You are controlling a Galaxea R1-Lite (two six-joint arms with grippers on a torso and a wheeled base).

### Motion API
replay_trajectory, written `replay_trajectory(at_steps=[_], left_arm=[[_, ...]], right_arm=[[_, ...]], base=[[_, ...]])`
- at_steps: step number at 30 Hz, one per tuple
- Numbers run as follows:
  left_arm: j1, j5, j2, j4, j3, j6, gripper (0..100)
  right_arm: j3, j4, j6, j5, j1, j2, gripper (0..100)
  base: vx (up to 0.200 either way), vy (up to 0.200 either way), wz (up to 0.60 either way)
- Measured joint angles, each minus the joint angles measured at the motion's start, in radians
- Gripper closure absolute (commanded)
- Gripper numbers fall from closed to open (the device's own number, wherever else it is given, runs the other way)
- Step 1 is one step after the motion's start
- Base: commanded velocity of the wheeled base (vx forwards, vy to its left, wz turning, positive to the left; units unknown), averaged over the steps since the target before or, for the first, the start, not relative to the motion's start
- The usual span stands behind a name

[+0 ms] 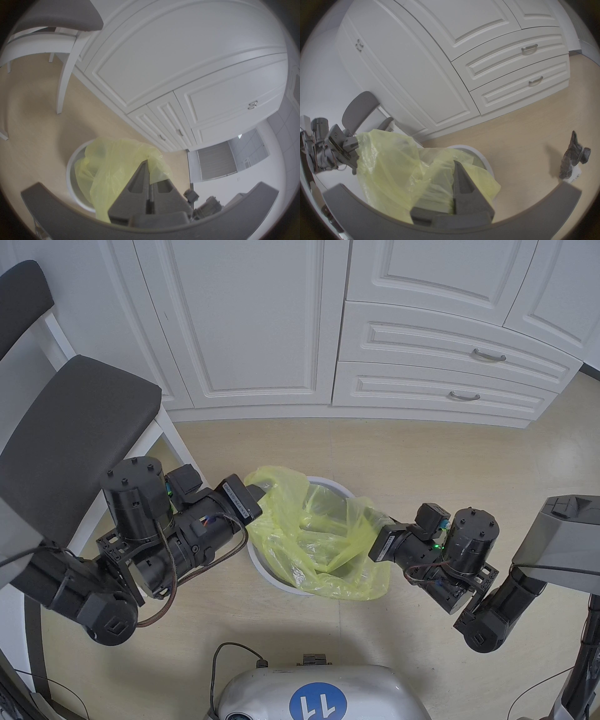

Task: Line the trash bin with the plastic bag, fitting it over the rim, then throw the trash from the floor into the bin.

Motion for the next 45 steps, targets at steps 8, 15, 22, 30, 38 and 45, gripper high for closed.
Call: replay_trajectory(at_steps=[8,15,22,30,38,45], left_arm=[[0.026,0.119,0.152,-0.174,-0.055,-0.055,100],[0.034,0.165,0.262,-0.197,-0.113,-0.096,100],[0.035,0.169,0.280,-0.198,-0.112,-0.094,100],[0.032,0.166,0.275,-0.220,-0.099,-0.095,100],[-0.001,0.166,0.288,-0.350,-0.086,-0.104,100],[-0.018,0.167,0.349,-0.383,-0.088,-0.146,100]], right_arm=[[-0.086,-0.002,0.067,-0.051,0.006,0.032,100],[-0.126,-0.002,0.070,-0.095,0.017,0.038,100],[-0.110,-0.002,-0.004,-0.096,-0.001,0.001,100],[-0.078,0.063,-0.030,-0.096,-0.029,-0.083,100],[-0.054,0.124,-0.030,-0.096,-0.032,-0.146,100],[-0.051,0.114,-0.026,-0.094,-0.014,-0.118,100]], base=[[0.000,0.000,0.00],[0.000,0.000,0.00],[0.000,0.000,0.00],[0.000,0.000,0.00],[0.000,0.000,0.00],[0.000,0.000,0.00]])
